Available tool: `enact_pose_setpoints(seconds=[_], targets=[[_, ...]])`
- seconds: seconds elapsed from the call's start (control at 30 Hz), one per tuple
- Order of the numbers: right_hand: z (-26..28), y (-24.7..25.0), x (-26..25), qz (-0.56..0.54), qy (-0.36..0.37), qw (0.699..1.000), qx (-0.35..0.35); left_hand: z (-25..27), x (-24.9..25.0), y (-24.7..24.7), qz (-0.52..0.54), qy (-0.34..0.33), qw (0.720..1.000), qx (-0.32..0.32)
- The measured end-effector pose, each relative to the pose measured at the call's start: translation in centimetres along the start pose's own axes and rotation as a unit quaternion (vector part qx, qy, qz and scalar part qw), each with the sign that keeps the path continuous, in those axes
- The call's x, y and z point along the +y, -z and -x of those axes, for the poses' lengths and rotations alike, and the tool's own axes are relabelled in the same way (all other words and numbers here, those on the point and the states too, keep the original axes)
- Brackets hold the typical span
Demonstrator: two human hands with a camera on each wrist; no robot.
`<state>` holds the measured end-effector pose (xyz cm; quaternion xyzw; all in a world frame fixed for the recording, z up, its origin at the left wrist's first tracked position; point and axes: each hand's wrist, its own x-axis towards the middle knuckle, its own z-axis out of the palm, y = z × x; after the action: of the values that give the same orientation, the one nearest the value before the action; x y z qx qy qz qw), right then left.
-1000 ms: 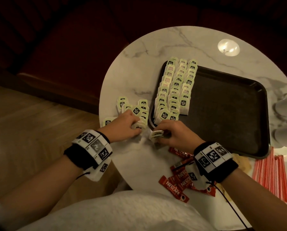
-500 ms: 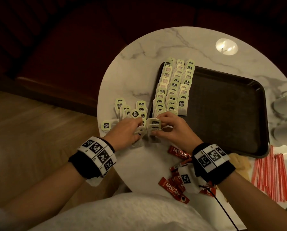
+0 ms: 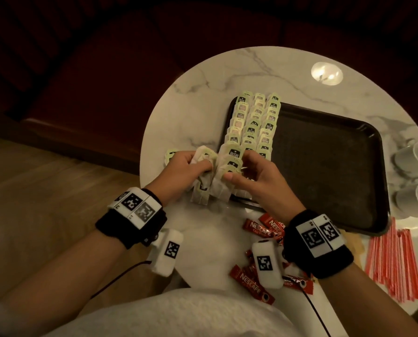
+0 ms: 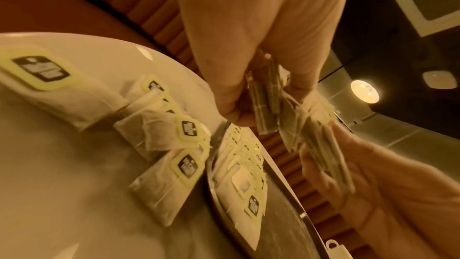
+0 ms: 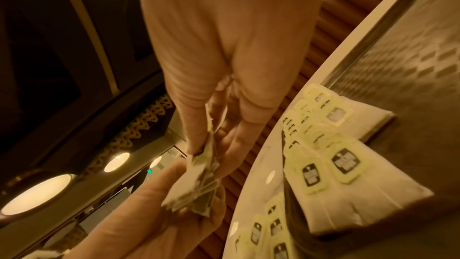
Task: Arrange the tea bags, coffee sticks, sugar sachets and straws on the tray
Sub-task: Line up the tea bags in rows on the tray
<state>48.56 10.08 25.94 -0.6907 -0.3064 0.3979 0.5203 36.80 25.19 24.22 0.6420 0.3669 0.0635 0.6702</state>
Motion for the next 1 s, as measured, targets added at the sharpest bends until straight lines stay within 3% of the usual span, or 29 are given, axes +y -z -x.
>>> enact_pose_setpoints(seconds=[0.33,0.73,0.9,1.0], targets=[[-0.5,0.1,-1.9,-0.087,-0.026,0.995,0.031,-0.6,1.7,-1.1,0.122,0.003,0.992,0.023],[-1.0,-1.3,-1.7,0.045,-0.012,0.998,0.037,0.0,2.8,-2.3,0.246,0.045,0.967,-0.058],[-1.1,-1.0,-2.1,0.069,0.009,0.997,0.023,0.4,2.9,-2.2,0.323,0.044,0.940,-0.103],[-1.2,-0.7,-1.9,0.078,-0.004,0.997,0.017,0.4,2.8,-2.2,0.289,0.033,0.950,-0.111]])
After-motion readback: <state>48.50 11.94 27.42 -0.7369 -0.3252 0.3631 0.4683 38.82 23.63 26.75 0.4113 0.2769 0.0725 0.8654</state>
